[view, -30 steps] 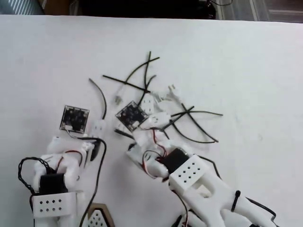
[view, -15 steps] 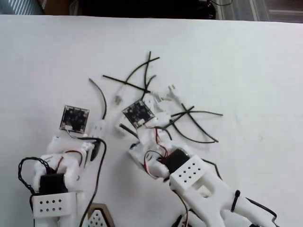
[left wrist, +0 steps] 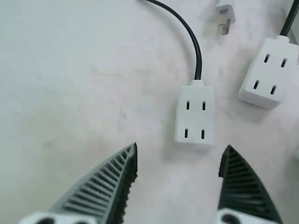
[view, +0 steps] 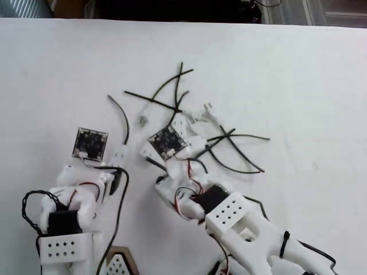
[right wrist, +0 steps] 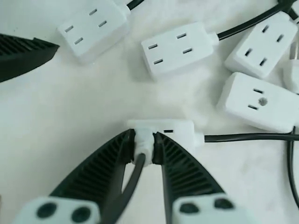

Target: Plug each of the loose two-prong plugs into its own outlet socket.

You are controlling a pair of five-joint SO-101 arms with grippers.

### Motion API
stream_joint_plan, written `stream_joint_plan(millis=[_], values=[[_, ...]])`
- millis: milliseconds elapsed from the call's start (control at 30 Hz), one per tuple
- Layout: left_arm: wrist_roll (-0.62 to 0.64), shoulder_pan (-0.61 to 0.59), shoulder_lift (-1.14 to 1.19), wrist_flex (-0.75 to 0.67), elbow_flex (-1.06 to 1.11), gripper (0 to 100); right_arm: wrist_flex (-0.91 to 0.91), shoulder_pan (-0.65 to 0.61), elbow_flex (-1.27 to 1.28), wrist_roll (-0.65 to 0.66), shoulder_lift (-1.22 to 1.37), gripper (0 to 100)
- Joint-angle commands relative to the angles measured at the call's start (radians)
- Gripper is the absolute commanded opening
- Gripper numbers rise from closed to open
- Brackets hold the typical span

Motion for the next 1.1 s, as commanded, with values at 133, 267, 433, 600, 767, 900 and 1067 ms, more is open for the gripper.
stream_joint_plan(millis=[133,267,433,600,767,900,1067], values=[[-0.009,-0.013,-0.012,-0.008,-0.003,28,-0.015,-0.047,-0.008,-0.009,-0.001,1.6],[-0.009,-0.013,-0.012,-0.008,-0.003,28,-0.008,-0.041,-0.006,-0.003,-0.001,1.6],[-0.009,-0.013,-0.012,-0.008,-0.003,28,-0.005,-0.045,-0.002,0.000,0.030,1.6],[-0.009,-0.013,-0.012,-0.008,-0.003,28,-0.015,-0.042,-0.031,0.040,0.193,1.6],[-0.009,-0.013,-0.012,-0.008,-0.003,28,-0.013,-0.045,-0.084,0.041,0.292,1.6],[-0.009,-0.013,-0.012,-0.008,-0.003,28,-0.008,-0.042,-0.094,0.048,0.289,1.6],[-0.009,-0.013,-0.012,-0.008,-0.003,28,0.035,-0.042,-0.098,0.048,0.163,1.6]])
